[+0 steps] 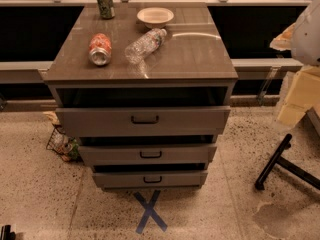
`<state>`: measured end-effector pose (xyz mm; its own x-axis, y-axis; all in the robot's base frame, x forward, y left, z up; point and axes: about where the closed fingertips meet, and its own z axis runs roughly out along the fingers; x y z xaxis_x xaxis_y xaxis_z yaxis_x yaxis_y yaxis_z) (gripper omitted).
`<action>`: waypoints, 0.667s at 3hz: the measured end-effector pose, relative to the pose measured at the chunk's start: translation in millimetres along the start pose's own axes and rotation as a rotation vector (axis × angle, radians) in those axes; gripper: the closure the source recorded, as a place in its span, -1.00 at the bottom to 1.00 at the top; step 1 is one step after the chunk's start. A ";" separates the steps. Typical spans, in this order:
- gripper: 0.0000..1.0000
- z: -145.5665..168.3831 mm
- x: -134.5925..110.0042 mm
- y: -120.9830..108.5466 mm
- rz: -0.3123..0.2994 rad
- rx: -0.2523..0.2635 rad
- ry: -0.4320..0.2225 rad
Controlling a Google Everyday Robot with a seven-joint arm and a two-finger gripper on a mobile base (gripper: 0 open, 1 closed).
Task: Open bottom drawer
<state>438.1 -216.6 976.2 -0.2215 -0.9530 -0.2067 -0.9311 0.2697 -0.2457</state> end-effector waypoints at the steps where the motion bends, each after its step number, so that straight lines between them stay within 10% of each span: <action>1: -1.00 0.0 0.0 0.0 0.000 0.000 0.000; 2: -1.00 10.0 4.3 -1.8 0.035 0.012 -0.041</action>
Offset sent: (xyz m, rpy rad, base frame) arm 0.0110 -0.0106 -0.0328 0.1287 -0.0288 -0.0723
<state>441.8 -219.8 966.3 -0.2420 -0.9366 -0.2536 -0.9194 0.3049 -0.2487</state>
